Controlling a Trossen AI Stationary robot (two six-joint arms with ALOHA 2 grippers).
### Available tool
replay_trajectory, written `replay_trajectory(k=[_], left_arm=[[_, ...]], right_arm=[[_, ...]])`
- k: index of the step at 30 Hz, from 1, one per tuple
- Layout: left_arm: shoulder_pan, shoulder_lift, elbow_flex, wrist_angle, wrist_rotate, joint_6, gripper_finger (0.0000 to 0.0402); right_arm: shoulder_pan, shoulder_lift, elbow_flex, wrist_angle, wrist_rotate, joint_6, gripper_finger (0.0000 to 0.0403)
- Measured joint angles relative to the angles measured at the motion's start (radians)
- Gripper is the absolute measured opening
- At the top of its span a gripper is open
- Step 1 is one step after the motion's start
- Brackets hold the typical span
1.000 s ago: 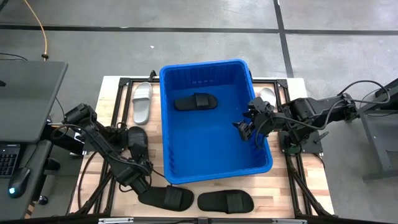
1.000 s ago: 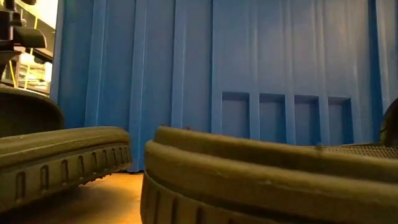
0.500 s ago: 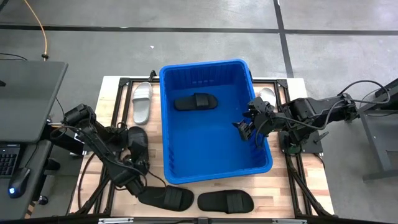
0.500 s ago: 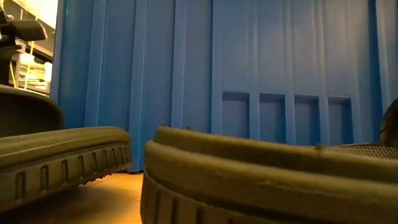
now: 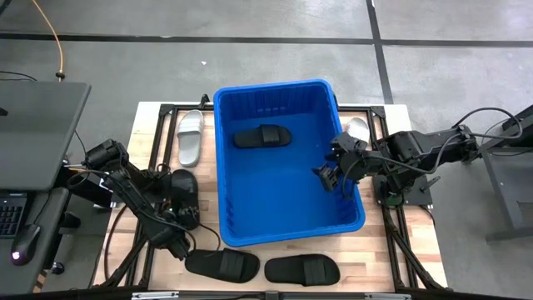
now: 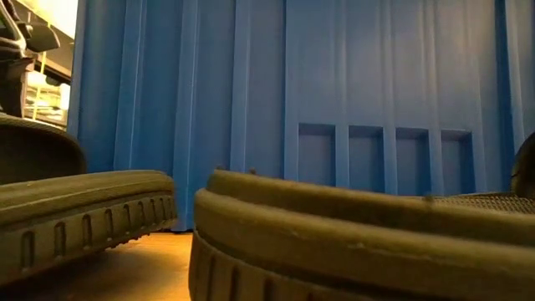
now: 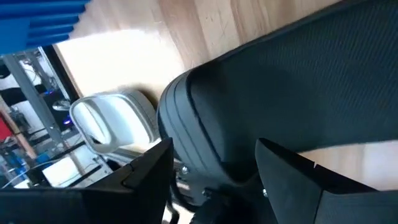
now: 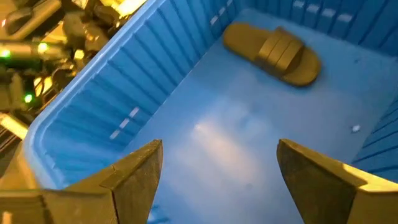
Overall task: Pick and place slides into bin
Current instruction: Put the black slipper into the bin
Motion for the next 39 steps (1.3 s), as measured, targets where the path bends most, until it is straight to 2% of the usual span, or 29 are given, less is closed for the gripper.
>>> replay_trajectory(k=[5,10,13,17,20,23,34,39], left_arm=[[0.018,0.000,0.000,0.008,-0.001,0.004,0.0216],[0.032,0.000,0.000,0.017,0.061,-0.137,0.0216],[0.032,0.000,0.001,0.038,0.053,-0.166,0.0216],[0.034,0.000,0.001,0.042,0.026,-0.156,0.0216],[0.034,0.000,0.002,0.052,0.062,-0.056,0.0216],[0.032,0.000,0.002,0.069,0.068,-0.017,0.0216],[0.032,0.001,-0.015,0.042,-0.009,-0.058,0.0216],[0.034,0.000,-0.071,0.124,-0.044,-0.091,0.0216]], right_arm=[[0.000,0.000,0.000,0.000,-0.101,-0.001,0.0303],[0.000,0.000,0.000,0.000,-0.188,-0.002,0.0303],[0.000,0.000,0.000,0.000,-0.216,0.003,0.0303],[0.000,0.000,0.000,0.000,-0.233,-0.001,0.0303],[0.000,0.000,0.000,0.000,-0.235,0.002,0.0303],[0.000,0.000,0.000,0.000,-0.235,-0.001,0.0303],[0.000,0.000,0.000,0.000,-0.235,-0.002,0.0303],[0.000,0.000,0.000,0.000,-0.235,-0.001,0.0303]])
